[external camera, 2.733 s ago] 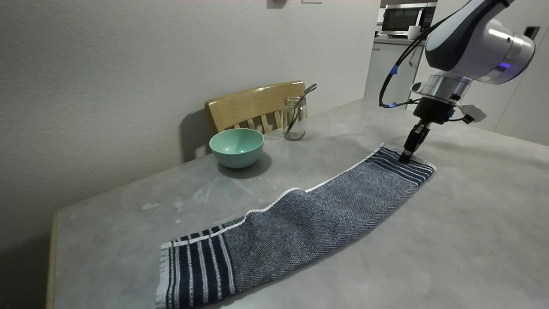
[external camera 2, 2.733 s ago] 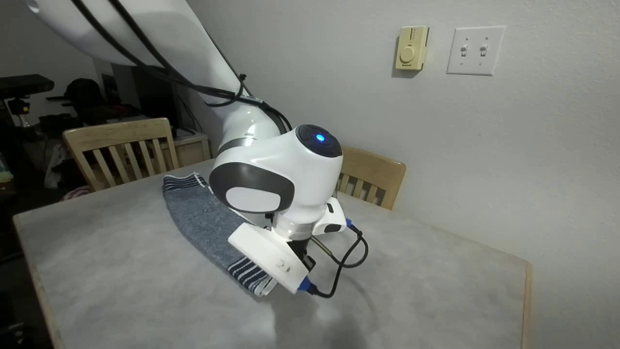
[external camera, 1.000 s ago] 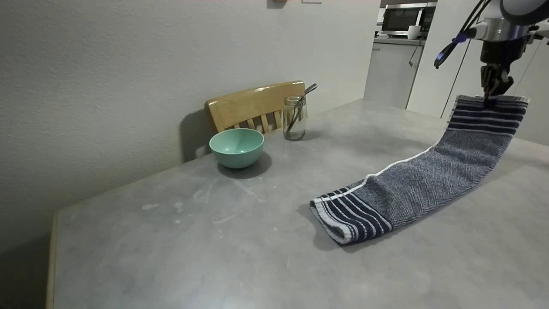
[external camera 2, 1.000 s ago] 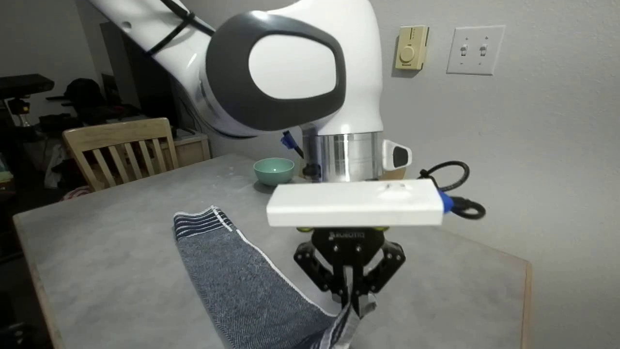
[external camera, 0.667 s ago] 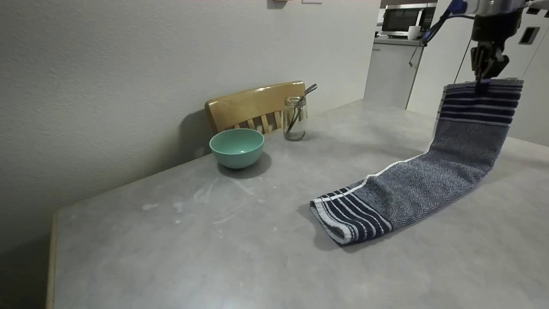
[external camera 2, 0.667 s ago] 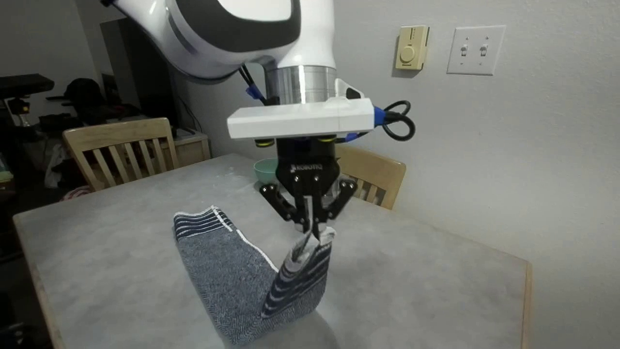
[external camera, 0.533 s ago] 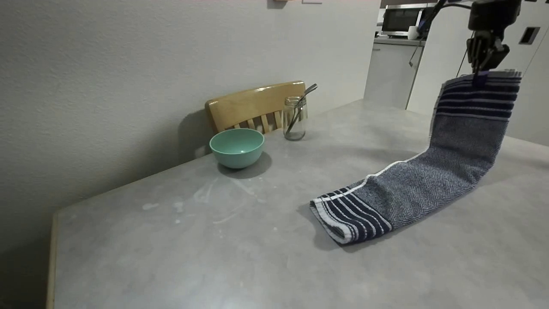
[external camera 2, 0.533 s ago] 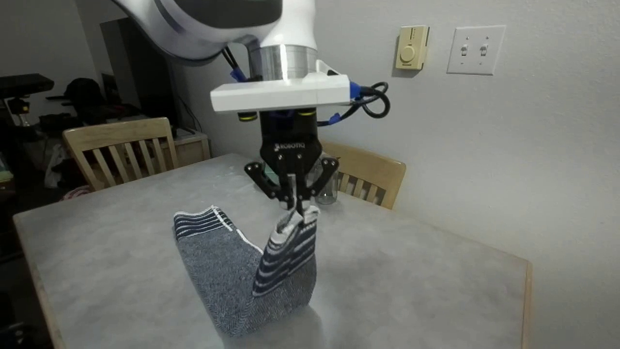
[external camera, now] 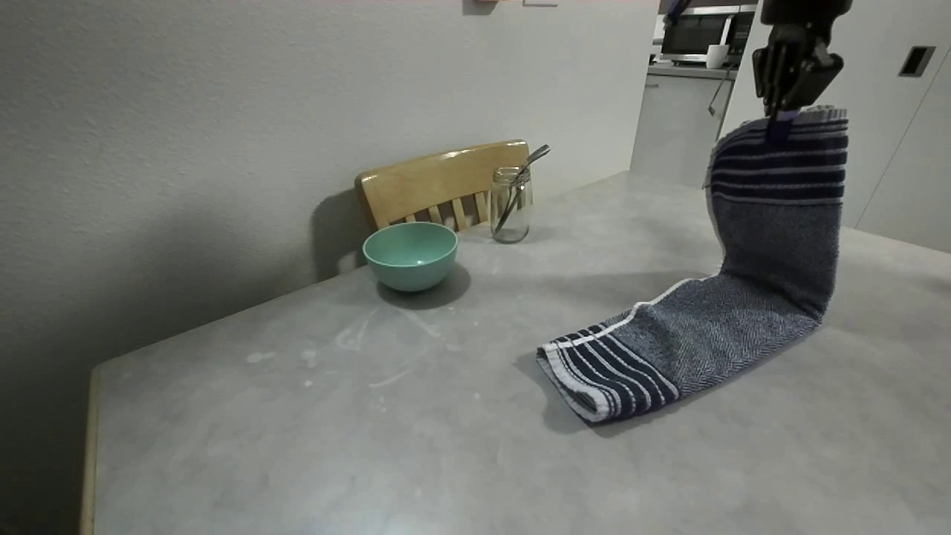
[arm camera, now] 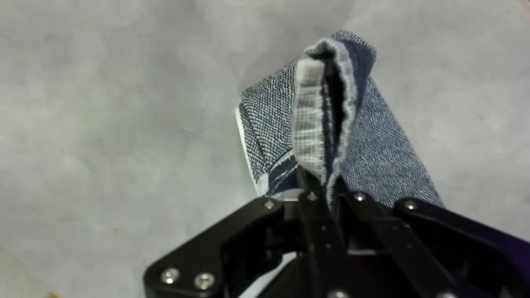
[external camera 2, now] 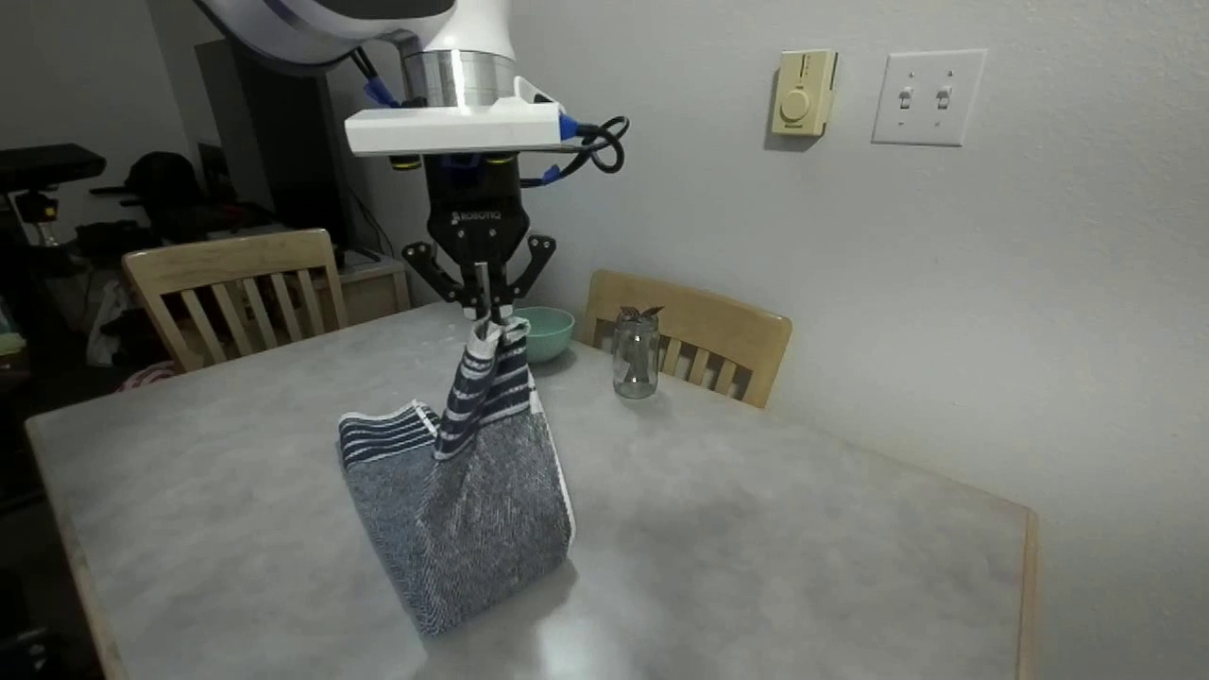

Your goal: Fold the towel

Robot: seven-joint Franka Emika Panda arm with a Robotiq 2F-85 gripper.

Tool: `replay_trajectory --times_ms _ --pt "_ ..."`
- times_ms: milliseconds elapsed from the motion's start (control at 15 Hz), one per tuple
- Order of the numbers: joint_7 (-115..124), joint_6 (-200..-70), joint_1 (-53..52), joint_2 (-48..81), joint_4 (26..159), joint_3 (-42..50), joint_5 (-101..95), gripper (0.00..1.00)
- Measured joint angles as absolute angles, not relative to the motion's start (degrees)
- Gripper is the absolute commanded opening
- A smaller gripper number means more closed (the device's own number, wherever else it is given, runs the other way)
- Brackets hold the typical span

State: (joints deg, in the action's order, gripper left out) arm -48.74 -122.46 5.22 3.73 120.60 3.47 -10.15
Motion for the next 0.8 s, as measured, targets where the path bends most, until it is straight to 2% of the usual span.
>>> replay_trajectory --times_ms 800 --pt "-48.32 -121.66 0.02 10.14 115.97 -2.59 -3.59 0.02"
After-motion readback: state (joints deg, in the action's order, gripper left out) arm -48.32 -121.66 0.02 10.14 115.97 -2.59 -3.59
